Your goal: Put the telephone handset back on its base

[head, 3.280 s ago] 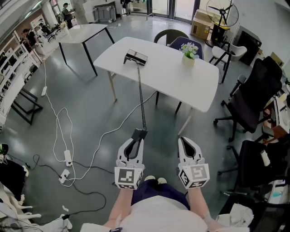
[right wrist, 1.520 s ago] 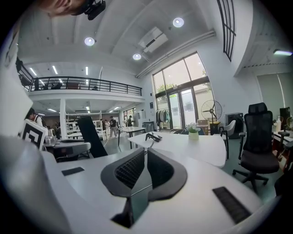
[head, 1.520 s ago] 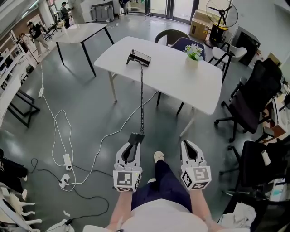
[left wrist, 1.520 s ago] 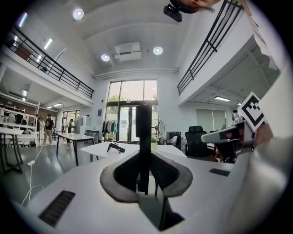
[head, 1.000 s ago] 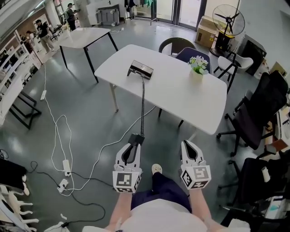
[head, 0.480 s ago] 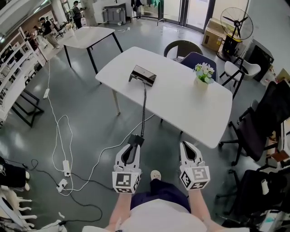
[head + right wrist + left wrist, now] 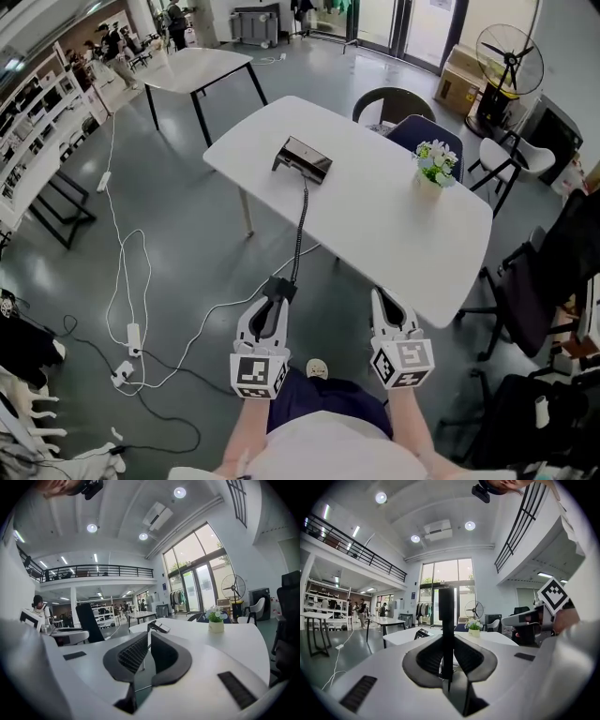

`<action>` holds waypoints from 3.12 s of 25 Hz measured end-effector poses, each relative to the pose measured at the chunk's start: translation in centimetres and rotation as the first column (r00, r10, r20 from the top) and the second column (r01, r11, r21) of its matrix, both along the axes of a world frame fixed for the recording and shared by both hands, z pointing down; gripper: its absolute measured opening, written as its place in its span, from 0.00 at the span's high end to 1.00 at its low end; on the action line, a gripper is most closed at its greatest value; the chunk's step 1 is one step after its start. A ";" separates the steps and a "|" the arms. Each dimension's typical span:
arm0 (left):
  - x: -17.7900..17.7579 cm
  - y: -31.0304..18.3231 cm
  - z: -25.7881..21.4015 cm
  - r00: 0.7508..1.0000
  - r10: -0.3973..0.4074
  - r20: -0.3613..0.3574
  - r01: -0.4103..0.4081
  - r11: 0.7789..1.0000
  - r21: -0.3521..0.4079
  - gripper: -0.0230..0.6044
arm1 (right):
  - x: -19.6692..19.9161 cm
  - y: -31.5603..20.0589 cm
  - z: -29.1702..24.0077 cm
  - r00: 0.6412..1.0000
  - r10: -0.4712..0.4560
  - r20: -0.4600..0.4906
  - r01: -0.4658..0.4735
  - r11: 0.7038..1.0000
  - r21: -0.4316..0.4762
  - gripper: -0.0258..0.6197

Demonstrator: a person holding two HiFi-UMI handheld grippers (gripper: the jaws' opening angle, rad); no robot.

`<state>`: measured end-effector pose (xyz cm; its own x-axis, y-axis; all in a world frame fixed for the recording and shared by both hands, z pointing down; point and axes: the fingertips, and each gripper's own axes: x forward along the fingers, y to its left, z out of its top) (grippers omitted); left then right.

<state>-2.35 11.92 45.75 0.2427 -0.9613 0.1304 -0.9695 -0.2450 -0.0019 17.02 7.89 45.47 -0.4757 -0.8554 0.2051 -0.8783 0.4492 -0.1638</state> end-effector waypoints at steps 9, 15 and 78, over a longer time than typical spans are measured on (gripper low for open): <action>-0.7 0.3 0.5 0.999 -0.043 -0.003 0.043 0.999 -0.021 0.85 | -1.0 -1.3 0.4 0.999 -0.048 0.002 0.048 0.999 -0.015 0.89; -1.0 -1.1 0.8 0.999 -0.033 0.002 0.033 0.999 -0.032 0.85 | -1.1 -2.1 1.3 0.999 -0.038 0.000 0.038 0.998 -0.045 0.89; -10.1 -31.7 1.9 0.965 0.248 -0.079 -0.254 0.964 -0.073 0.85 | -12.4 -27.3 2.4 0.985 0.168 -0.037 -0.171 0.980 -0.106 0.89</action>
<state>-12.42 -19.77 47.69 0.4861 -0.8550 0.1808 -0.8739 -0.4772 0.0931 4.65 -19.37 47.87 -0.3187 -0.8951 0.3119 -0.9450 0.2745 -0.1779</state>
